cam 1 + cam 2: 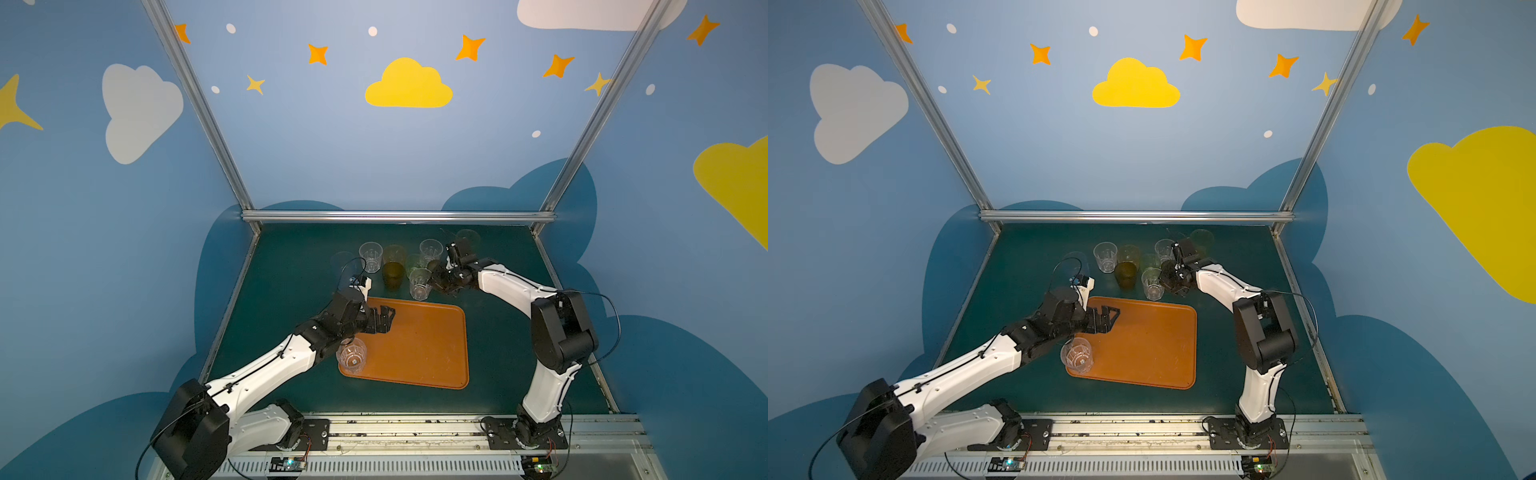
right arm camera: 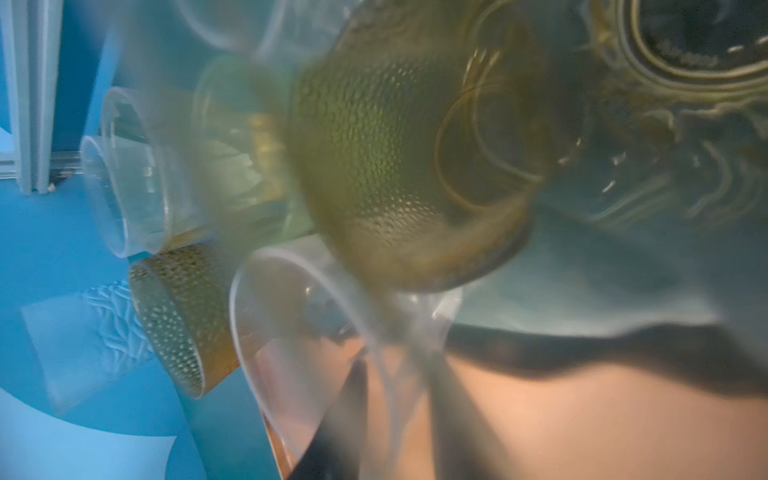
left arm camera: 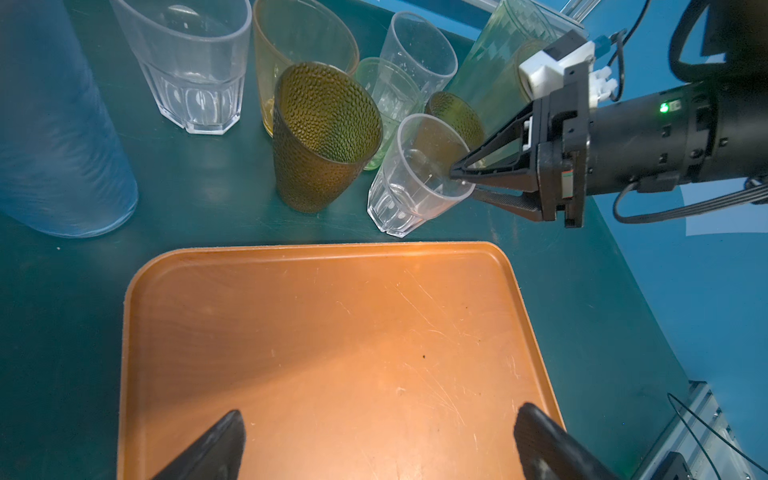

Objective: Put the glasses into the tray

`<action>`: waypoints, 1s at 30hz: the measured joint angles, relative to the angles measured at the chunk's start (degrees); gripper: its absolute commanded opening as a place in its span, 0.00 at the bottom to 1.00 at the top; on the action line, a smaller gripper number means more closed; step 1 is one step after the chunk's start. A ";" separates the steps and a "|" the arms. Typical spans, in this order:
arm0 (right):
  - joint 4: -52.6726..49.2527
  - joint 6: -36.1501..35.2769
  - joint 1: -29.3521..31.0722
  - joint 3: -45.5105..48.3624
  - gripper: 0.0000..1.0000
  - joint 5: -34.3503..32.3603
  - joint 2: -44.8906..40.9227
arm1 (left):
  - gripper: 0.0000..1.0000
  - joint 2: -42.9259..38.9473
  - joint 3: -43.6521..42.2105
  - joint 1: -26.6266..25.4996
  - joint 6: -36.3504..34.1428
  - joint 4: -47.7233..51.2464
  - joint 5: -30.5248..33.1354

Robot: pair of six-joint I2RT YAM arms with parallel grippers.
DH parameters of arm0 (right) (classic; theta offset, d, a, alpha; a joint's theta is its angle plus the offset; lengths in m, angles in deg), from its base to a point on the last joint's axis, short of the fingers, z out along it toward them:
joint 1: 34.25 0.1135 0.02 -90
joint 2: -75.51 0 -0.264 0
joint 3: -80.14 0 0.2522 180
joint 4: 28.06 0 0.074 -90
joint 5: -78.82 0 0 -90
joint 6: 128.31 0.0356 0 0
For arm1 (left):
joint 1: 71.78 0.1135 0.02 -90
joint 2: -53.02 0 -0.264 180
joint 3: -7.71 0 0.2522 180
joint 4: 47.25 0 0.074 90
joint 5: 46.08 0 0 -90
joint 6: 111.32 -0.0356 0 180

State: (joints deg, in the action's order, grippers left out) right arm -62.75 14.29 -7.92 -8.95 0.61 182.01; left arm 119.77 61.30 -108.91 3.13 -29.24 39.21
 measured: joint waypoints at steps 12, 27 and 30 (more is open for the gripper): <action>-1.62 -0.57 0.98 -0.63 0.22 -0.48 0.11 | 1.00 -0.22 -0.39 -0.02 0.04 -0.61 -0.20; -2.71 -1.27 1.25 -0.66 0.25 -1.66 -0.46 | 1.00 -0.20 -0.39 -0.17 0.24 -0.66 -0.68; -2.99 -1.44 1.25 -0.66 0.28 -1.75 -0.70 | 1.00 -0.20 -0.39 -0.17 0.24 -0.66 -0.85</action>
State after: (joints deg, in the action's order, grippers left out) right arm -65.74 12.85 -6.68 -9.60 -1.13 181.31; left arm 119.57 60.91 -109.08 3.37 -29.89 38.36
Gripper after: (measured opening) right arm 0.259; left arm 0.998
